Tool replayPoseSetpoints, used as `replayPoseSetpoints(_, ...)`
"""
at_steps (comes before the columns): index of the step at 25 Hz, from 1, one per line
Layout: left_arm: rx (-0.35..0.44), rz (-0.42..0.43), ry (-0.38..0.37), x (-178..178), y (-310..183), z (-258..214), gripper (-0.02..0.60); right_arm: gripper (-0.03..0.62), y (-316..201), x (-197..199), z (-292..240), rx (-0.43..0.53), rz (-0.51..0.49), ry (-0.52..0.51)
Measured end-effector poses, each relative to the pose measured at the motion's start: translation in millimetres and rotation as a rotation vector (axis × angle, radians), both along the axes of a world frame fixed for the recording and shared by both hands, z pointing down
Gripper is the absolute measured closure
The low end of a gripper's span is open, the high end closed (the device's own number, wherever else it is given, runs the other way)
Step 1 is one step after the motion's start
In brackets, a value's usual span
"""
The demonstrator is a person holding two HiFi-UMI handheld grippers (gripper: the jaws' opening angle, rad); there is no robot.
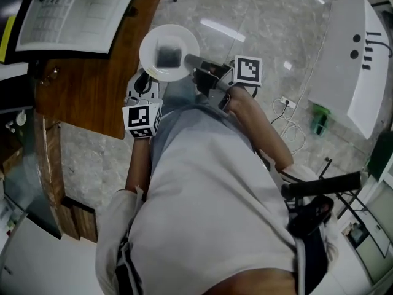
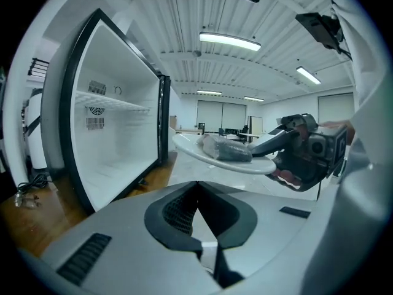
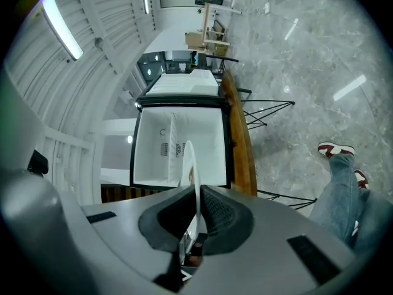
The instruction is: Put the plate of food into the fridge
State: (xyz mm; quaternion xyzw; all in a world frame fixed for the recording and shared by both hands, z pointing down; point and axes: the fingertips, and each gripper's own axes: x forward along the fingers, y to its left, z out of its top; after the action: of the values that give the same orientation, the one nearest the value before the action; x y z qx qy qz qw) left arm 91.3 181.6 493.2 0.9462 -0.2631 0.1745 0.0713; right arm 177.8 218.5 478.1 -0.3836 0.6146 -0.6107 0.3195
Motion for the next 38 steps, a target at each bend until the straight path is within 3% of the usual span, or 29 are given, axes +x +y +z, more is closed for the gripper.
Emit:
replayPoseSetpoints(4,0.004,-0.020,0.023,26,-47,-4,0.563,0.565,-51,24,2,-0.010,-0.033,0.036)
replayPoseSetpoints(10,-0.023,-0.039,0.078,63,-148,-28,0.563,0.565,-168,54,-30,0.037,-0.093,0.048)
replayPoseSetpoints(15,0.055,-0.059,0.088,88,-238,-65,0.563,0.565,-277,70,-63,0.071,-0.134,0.061)
replayPoseSetpoints(21,0.069,-0.073,0.109,94,-313,-84,0.563,0.563,-389,53,-97,0.081,-0.228,0.025)
replayPoseSetpoints(26,0.055,-0.147,0.232,84,-401,-105,0.563,0.563,-500,24,-98,0.070,-0.305,0.034)
replayPoseSetpoints(32,0.094,-0.221,0.251,77,-439,-152,0.563,0.563,-546,4,-126,0.035,-0.333,0.021)
replayPoseSetpoints(38,0.093,-0.303,0.249,75,-463,-156,0.563,0.563,-574,1,-133,0.032,-0.385,0.006)
